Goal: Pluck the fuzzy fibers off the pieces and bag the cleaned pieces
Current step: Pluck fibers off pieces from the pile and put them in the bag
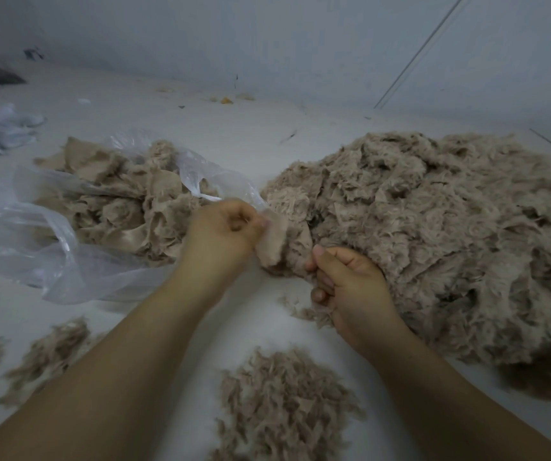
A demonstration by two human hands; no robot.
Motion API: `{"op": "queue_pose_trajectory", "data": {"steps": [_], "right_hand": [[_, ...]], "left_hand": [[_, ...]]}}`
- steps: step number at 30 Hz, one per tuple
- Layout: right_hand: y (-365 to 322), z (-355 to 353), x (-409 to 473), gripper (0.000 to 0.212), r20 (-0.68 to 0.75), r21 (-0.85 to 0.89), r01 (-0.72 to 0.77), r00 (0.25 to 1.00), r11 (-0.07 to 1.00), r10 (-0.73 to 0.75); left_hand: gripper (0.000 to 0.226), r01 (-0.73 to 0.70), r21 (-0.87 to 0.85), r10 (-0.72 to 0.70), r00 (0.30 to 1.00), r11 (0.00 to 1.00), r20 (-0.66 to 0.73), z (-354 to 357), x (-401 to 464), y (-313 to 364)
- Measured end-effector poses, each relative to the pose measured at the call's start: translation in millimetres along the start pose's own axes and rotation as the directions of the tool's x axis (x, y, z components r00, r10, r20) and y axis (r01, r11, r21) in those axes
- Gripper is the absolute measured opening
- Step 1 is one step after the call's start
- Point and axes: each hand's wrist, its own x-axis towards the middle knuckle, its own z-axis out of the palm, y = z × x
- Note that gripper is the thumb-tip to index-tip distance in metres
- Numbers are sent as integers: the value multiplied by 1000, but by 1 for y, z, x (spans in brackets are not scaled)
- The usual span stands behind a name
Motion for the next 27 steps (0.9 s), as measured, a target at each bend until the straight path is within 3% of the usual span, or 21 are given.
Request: {"op": "queue_pose_trajectory", "data": {"steps": [2,3,5,7,10,13,16,18,20,24,26,27], "right_hand": [[-1,1,-1,35,-6,9,-10,1000,1000,10],[-1,1,-1,35,-9,9,-14,1000,1000,14],[-2,2,-1,36,-17,9,-22,1000,1000,22],[-1,2,-1,37,-19,13,-24,1000,1000,24],[-1,2,0,38,-22,13,-28,999,1000,28],[-2,3,-1,39,-16,14,-26,1000,1000,26],[-2,3,-1,40,-4,2,-21,1000,1000,21],[-2,3,-2,39,13,-23,-14,1000,1000,14],[-3,3,-3,38,43,-57,-10,999,998,13],[-6,3,-1,33,90,-57,-75,993,996,80],[-7,1,1,28,89,-53,-114,989,992,119],[-7,1,1,27,91,-52,-125,987,991,129]], "left_hand": [[18,-145,254,194,964,956,-180,-21,10,2],[15,-186,441,305,927,878,-216,-31,13,2],[11,-139,776,424,888,615,-177,-47,19,0],[5,-15,923,305,946,383,-111,-51,21,-3],[14,47,966,50,997,254,-62,-47,19,-7],[20,8,962,160,986,274,-54,-42,16,0],[13,-277,886,394,911,371,120,-26,6,4],[11,-437,742,342,893,508,292,-8,-4,1],[13,-485,682,221,869,548,442,10,-11,-6],[15,-489,746,139,864,451,483,21,-9,-17],[13,-525,680,170,838,511,519,20,-8,-20],[9,-524,615,198,832,590,519,19,-9,-20]]}}
